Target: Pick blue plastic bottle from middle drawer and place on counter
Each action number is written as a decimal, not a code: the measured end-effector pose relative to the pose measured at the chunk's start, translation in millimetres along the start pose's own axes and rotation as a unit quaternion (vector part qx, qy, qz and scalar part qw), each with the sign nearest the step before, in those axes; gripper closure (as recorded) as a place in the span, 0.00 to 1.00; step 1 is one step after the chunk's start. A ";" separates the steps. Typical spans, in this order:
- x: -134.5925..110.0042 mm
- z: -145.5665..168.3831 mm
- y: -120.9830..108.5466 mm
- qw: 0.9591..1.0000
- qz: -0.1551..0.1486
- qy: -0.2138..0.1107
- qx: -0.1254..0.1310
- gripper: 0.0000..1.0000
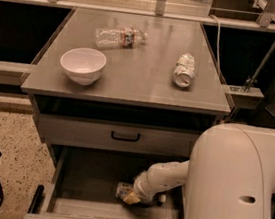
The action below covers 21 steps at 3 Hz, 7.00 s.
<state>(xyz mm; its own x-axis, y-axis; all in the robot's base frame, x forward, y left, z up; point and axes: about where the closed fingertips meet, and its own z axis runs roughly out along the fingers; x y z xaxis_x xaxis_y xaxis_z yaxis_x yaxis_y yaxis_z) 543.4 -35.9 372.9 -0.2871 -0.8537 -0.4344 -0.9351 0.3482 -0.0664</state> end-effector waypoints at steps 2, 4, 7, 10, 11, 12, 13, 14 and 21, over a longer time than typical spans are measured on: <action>-3.7 -6.7 1.0 1.000 -0.004 0.002 -0.002 0.89; -57.2 -110.7 -4.7 0.996 -0.067 -0.033 0.041 1.00; -133.0 -255.8 -23.9 0.981 -0.126 -0.070 0.133 1.00; -207.5 -466.7 -48.0 0.927 -0.184 -0.110 0.307 1.00; -214.4 -475.1 -50.8 0.924 -0.187 -0.114 0.314 1.00; -215.6 -466.6 -61.2 0.924 -0.188 -0.112 0.313 1.00; -247.8 -457.1 -88.3 0.918 -0.217 -0.109 0.313 1.00; -302.5 -451.0 -116.4 0.903 -0.272 -0.095 0.320 1.00; -323.1 -425.6 -166.0 0.908 -0.308 -0.030 0.282 0.34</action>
Offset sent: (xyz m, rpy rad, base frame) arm -0.0009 0.0002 0.0193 -0.0086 0.0004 0.0149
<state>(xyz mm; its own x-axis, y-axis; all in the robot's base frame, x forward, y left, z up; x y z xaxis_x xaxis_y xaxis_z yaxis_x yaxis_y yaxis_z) 703.0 17.4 906.5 0.2815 -0.9372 -0.2058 -0.6542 -0.0306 -0.7557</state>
